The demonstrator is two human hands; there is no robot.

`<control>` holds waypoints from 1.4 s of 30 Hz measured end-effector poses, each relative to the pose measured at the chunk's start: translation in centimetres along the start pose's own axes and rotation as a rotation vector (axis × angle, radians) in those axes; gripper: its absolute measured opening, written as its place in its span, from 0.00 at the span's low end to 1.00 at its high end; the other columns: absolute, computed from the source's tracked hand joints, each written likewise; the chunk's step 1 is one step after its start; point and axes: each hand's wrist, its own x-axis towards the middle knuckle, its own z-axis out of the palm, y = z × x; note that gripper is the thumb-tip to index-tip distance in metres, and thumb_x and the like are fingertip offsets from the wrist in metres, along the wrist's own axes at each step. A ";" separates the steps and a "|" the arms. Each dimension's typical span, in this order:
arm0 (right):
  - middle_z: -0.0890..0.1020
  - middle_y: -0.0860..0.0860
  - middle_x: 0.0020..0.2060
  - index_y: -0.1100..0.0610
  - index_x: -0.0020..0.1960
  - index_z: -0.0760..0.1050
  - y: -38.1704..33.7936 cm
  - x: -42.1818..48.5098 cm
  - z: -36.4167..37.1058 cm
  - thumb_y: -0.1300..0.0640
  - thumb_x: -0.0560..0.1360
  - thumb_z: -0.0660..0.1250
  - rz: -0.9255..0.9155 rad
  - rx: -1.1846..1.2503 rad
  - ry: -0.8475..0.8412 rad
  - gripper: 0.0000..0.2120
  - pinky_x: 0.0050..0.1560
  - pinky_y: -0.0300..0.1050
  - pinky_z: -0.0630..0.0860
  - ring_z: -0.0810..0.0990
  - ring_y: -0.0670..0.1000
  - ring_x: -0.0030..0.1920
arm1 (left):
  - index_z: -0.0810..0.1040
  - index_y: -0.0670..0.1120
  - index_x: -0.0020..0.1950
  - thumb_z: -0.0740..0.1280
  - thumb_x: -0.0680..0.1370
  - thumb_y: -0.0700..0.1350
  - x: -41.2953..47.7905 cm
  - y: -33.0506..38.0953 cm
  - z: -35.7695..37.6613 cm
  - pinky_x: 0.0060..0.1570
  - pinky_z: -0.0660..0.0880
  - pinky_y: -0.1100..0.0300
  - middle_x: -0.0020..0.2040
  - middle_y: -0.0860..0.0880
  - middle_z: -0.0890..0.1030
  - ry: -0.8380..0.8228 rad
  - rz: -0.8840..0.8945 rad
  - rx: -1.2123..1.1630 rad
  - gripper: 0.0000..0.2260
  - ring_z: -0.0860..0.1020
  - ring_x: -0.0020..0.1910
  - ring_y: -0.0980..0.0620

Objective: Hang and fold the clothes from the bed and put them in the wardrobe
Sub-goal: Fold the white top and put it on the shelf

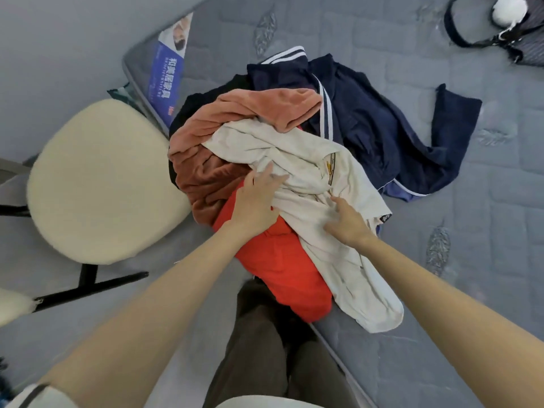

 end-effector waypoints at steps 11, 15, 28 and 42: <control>0.76 0.52 0.42 0.57 0.49 0.73 2.6 0.2 -0.7 0.63 0.77 0.58 -0.060 0.073 0.214 0.06 0.43 0.43 0.68 0.73 0.53 0.44 | 0.73 0.50 0.61 0.56 0.82 0.53 2.9 0.2 2.4 0.52 0.60 0.56 0.59 0.50 0.75 0.129 0.036 0.322 0.13 0.70 0.61 0.48; 0.71 0.50 0.31 0.57 0.52 0.66 1.5 -1.9 -1.9 0.61 0.80 0.54 -0.148 0.242 0.222 0.03 0.27 0.35 0.63 0.68 0.50 0.31 | 0.76 0.48 0.55 0.58 0.81 0.52 0.6 0.8 0.7 0.47 0.59 0.56 0.46 0.51 0.78 0.196 0.028 0.177 0.11 0.72 0.47 0.48; 0.69 0.41 0.20 0.54 0.28 0.70 4.2 -12.8 -4.6 0.52 0.68 0.77 -0.298 0.113 -0.268 0.18 0.27 0.33 0.64 0.67 0.41 0.23 | 0.73 0.50 0.50 0.70 0.72 0.60 -14.1 3.4 1.8 0.39 0.68 0.55 0.46 0.51 0.80 0.111 -0.263 -0.201 0.17 0.78 0.48 0.45; 0.82 0.59 0.46 0.65 0.53 0.77 13.3 -24.4 -2.9 0.57 0.79 0.61 -0.308 0.492 -0.155 0.12 0.44 0.40 0.70 0.80 0.53 0.44 | 0.75 0.45 0.56 0.61 0.81 0.51 -29.1 10.6 9.6 0.38 0.69 0.56 0.51 0.44 0.76 0.182 -0.259 0.166 0.11 0.76 0.47 0.45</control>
